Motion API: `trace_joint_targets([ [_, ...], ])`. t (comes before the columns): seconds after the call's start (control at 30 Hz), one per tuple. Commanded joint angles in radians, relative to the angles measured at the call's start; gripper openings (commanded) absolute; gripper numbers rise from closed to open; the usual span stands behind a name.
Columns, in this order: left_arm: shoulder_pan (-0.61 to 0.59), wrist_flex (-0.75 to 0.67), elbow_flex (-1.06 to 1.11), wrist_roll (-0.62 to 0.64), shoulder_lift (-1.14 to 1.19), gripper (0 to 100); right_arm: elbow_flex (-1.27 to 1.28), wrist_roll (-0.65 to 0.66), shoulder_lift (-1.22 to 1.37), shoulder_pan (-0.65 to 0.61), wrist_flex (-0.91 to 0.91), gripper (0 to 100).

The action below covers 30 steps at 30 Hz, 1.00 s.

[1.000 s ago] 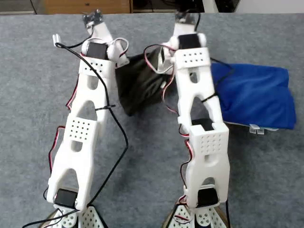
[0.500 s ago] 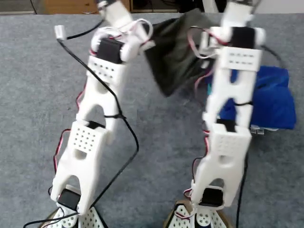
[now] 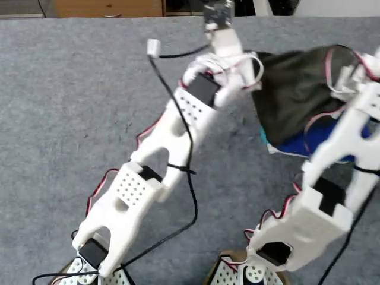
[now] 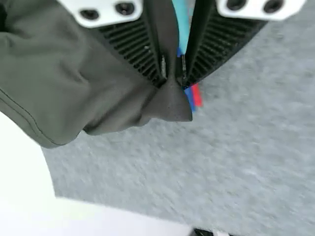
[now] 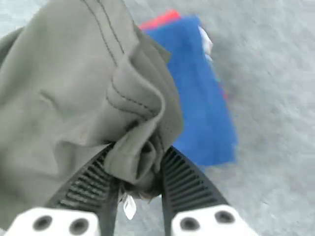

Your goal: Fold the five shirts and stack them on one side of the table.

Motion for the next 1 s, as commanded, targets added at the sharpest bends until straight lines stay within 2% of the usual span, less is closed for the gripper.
trace_joint_targets([
  [0.0, 0.041, -0.072, 0.023, -0.011, -0.074, 2, 0.061, 0.034, -0.062, 0.105, -0.069, 0.2],
  [0.2, 0.071, -0.176, 0.12, 0.003, -0.074, 4, 0.166, 0.091, -0.028, 0.143, -0.144, 0.5],
  [0.33, 0.046, -0.184, 0.19, 0.209, -0.074, 17, 0.196, 0.091, 0.007, 0.143, -0.164, 4.0],
  [0.4, 0.023, -0.183, 0.224, 0.287, -0.074, 21, 0.202, 0.08, 0.013, 0.145, -0.157, 13.6],
  [0.47, 0.0, -0.181, 0.241, 0.292, -0.074, 21, 0.196, 0.038, 0.012, 0.153, -0.13, 26.7],
  [0.57, -0.032, -0.135, 0.222, 0.292, -0.076, 21, 0.194, 0.063, 0.01, 0.151, -0.11, 46.4],
  [0.67, -0.066, -0.083, 0.181, 0.29, -0.076, 21, 0.194, 0.063, 0.01, 0.137, -0.106, 57.5],
  [0.87, -0.173, 0.057, 0.078, 0.172, -0.084, 21, 0.151, 0.063, -0.061, 0.136, -0.044, 57.2],
  [0.97, -0.252, 0.152, 0.025, -0.018, -0.084, 20, 0.114, 0.063, -0.108, 0.136, -0.011, 45.7],
])
